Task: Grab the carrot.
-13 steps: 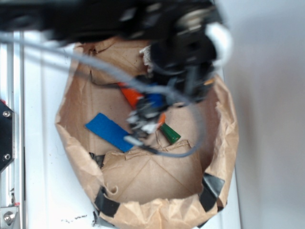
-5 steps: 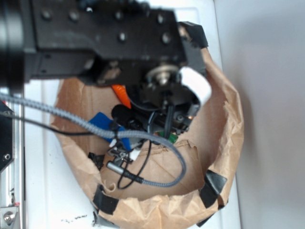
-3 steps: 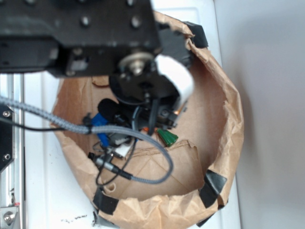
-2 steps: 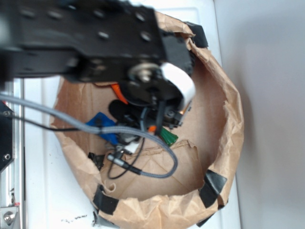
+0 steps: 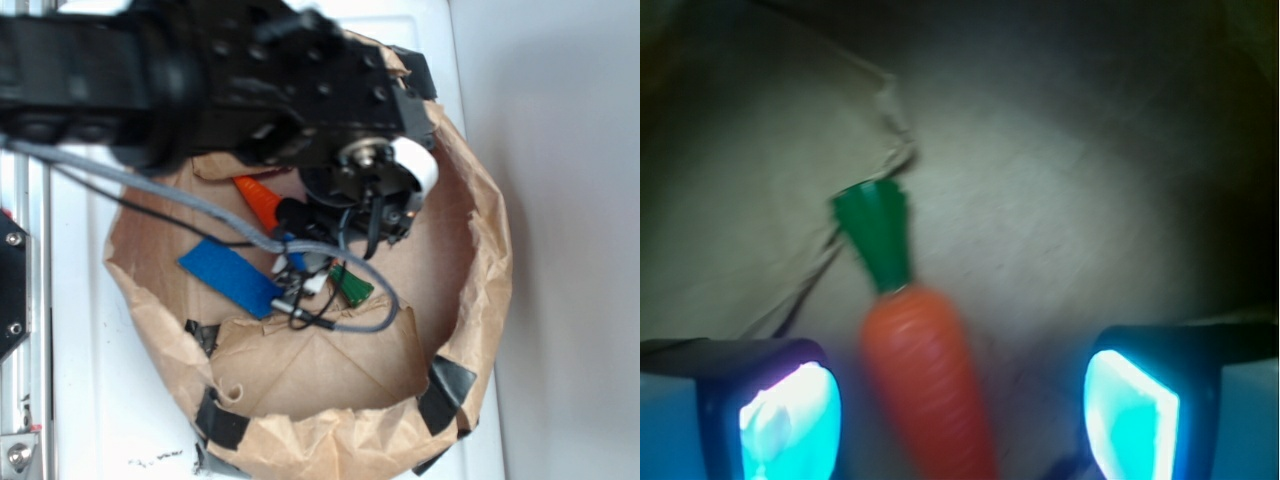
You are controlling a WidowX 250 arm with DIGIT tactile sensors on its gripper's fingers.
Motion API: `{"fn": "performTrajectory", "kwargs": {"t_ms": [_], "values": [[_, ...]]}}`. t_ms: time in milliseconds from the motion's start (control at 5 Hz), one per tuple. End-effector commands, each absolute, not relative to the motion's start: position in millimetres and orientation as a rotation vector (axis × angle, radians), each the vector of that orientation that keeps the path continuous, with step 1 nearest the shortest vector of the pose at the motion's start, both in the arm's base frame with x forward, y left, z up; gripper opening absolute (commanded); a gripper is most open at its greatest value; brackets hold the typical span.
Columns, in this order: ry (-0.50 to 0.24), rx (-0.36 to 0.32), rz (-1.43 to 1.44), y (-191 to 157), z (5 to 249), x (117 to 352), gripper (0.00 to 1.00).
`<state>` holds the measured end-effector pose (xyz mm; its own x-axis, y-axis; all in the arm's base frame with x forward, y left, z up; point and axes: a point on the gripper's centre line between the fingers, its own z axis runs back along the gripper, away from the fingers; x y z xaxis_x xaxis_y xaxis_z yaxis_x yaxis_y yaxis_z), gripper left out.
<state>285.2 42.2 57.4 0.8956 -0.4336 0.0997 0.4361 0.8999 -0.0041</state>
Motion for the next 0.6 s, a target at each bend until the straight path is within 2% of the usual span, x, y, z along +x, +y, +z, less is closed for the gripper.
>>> {"fn": "performTrajectory", "kwargs": {"t_ms": [0,200,400], "values": [[-0.14,0.081,-0.481,37.6,29.9,289.5,1.0],[-0.137,0.123,-0.43,34.3,11.1,294.5,0.76],[-0.153,0.138,-0.396,30.8,12.4,296.7,0.0]]}}
